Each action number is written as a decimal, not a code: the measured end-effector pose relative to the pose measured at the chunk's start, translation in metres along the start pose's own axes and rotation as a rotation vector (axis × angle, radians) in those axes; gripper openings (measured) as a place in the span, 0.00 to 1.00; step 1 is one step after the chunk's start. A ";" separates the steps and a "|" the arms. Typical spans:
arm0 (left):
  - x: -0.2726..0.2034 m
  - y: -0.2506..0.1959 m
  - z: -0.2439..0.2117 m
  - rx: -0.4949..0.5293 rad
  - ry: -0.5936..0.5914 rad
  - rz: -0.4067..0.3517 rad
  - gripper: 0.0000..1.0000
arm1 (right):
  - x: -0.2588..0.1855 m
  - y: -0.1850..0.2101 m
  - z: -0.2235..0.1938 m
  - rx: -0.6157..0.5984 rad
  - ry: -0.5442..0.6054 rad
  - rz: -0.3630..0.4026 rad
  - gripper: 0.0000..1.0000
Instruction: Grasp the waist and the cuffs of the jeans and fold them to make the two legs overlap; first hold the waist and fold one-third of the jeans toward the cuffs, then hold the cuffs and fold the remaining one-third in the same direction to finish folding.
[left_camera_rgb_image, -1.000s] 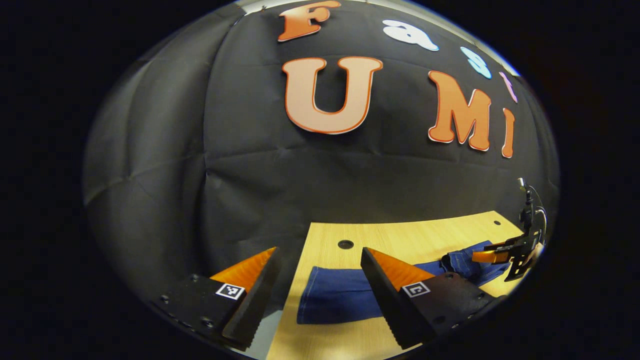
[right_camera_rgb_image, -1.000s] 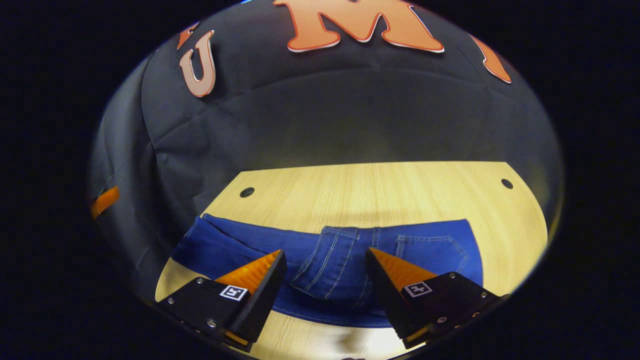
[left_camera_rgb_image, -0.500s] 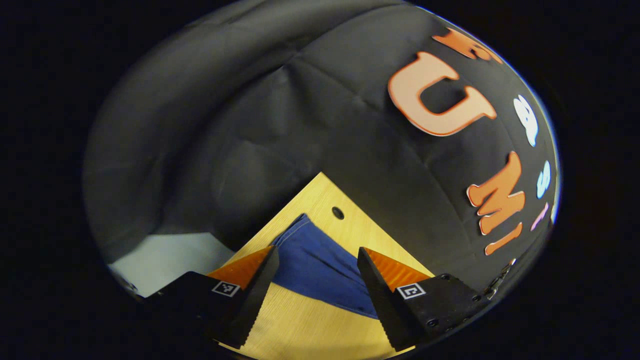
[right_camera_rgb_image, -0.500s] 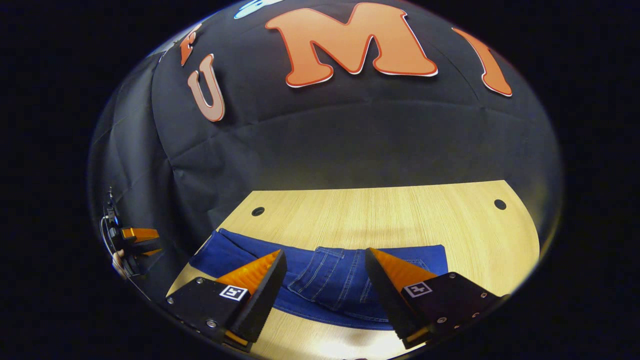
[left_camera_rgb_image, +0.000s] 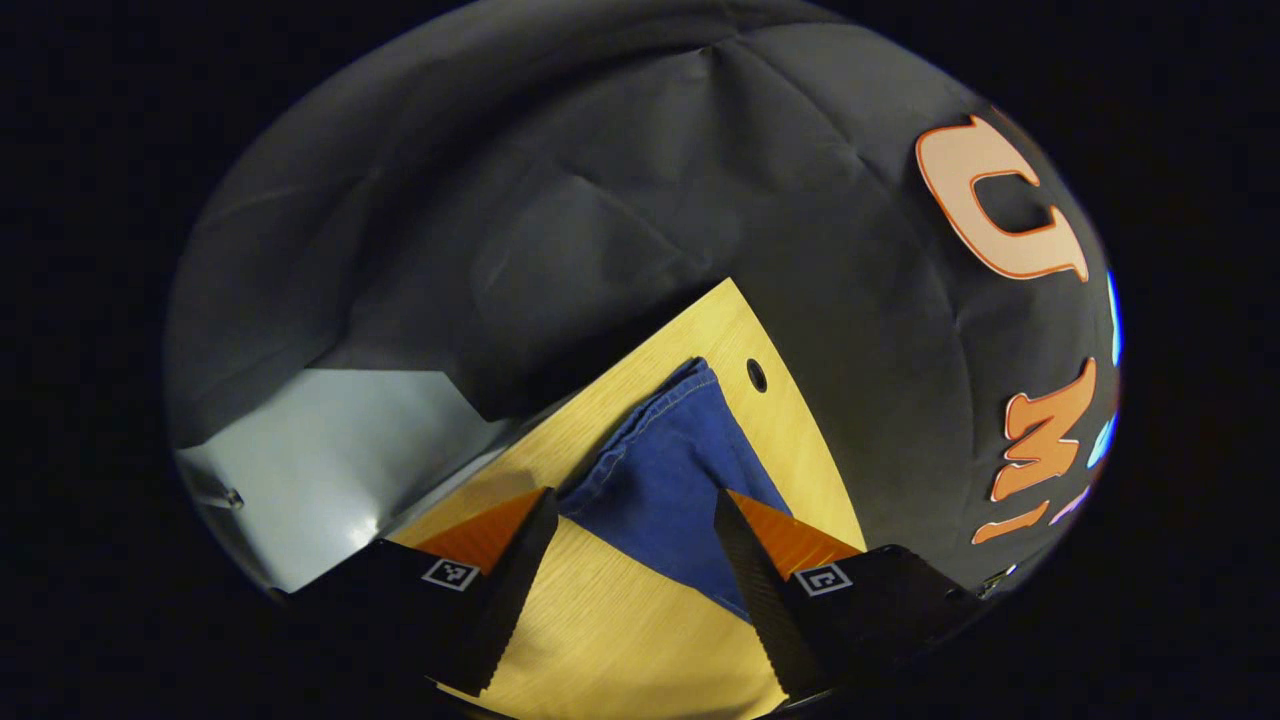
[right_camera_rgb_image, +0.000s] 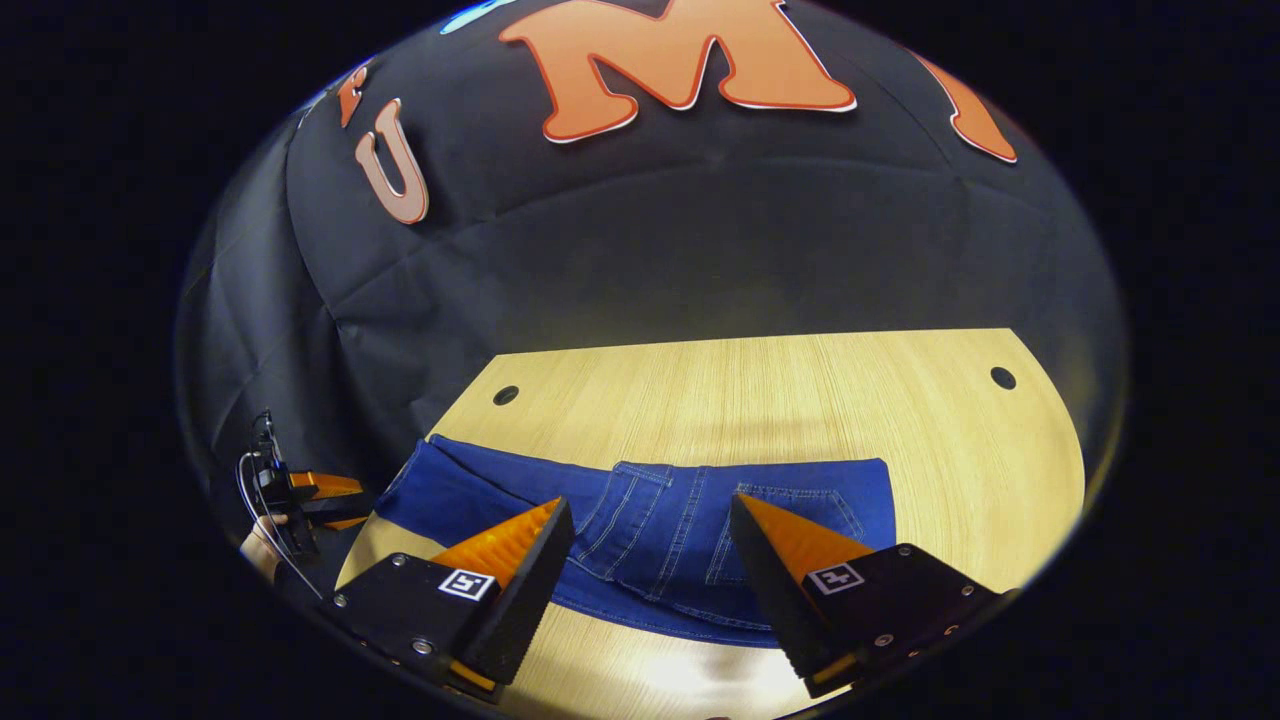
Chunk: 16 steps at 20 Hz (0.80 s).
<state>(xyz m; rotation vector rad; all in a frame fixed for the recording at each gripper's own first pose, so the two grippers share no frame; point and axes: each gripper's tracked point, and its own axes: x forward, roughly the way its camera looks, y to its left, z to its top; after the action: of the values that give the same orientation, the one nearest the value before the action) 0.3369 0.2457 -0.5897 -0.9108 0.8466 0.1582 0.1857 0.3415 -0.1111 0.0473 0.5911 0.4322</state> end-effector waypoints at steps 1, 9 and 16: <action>0.002 0.008 0.001 0.003 0.004 0.042 0.98 | 0.001 -0.001 0.001 0.008 0.001 0.000 0.98; 0.043 -0.015 0.004 -0.028 -0.021 0.031 0.97 | 0.003 -0.015 0.002 0.061 0.009 -0.024 0.98; 0.102 -0.048 -0.016 -0.030 0.019 0.045 0.21 | 0.002 -0.026 0.006 0.060 0.004 -0.039 0.98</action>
<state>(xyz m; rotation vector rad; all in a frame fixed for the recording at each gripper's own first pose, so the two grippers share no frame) 0.4184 0.1811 -0.6365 -0.9232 0.8844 0.2020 0.2005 0.3197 -0.1116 0.0921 0.6080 0.3765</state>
